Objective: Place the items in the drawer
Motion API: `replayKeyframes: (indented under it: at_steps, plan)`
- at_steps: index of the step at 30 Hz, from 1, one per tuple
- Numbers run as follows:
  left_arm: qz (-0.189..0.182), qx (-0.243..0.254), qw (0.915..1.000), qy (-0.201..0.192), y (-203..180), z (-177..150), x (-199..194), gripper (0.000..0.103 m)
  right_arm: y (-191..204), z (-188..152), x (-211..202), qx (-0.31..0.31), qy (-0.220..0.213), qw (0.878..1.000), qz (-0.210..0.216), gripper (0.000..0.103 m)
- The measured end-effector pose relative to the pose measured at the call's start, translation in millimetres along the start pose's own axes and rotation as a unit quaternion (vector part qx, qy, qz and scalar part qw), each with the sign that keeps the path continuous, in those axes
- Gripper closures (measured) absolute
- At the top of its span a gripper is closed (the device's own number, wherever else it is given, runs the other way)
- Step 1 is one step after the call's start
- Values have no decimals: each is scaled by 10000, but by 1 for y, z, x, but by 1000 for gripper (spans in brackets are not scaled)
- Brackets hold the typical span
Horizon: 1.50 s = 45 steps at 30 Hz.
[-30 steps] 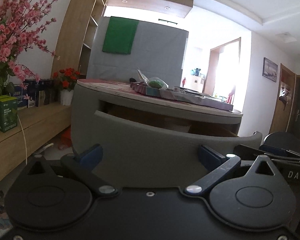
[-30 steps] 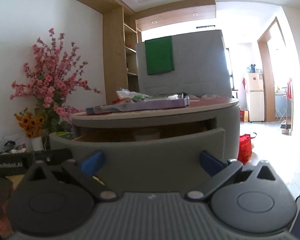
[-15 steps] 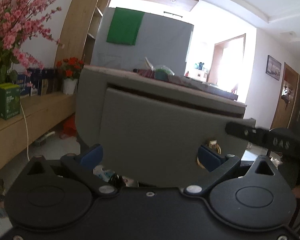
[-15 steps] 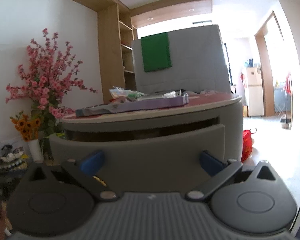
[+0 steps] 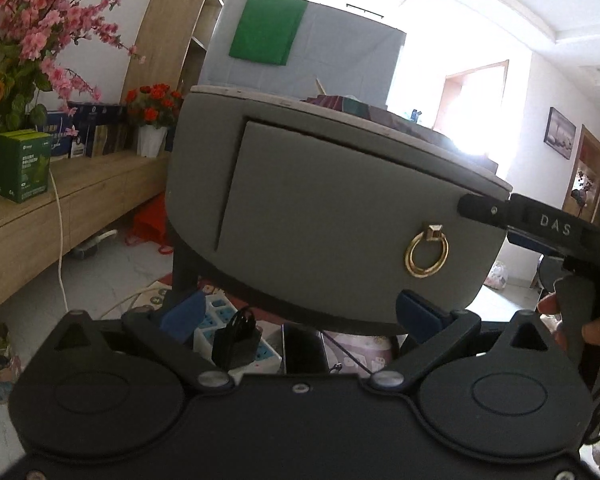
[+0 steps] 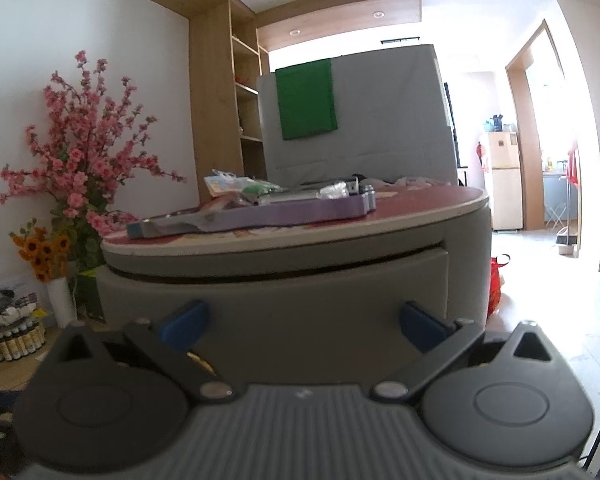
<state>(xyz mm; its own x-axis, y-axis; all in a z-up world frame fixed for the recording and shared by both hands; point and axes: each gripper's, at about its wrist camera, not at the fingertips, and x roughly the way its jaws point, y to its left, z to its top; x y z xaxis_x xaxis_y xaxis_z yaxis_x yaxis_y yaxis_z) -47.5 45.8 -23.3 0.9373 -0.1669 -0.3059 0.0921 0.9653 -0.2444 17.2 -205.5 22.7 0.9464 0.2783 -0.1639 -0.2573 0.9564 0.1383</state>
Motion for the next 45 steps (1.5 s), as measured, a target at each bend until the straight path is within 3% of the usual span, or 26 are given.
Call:
replayKeyframes:
  at_steps: [30, 45]
  plan:
    - [-28, 243, 9997, -15, -9, -2, -1, 0, -8, 9, 16, -68, 107, 9998, 156, 1]
    - [131, 598, 9977, -293, -26, 33, -4, 0, -4, 14, 9, 56, 485, 9988, -14, 1]
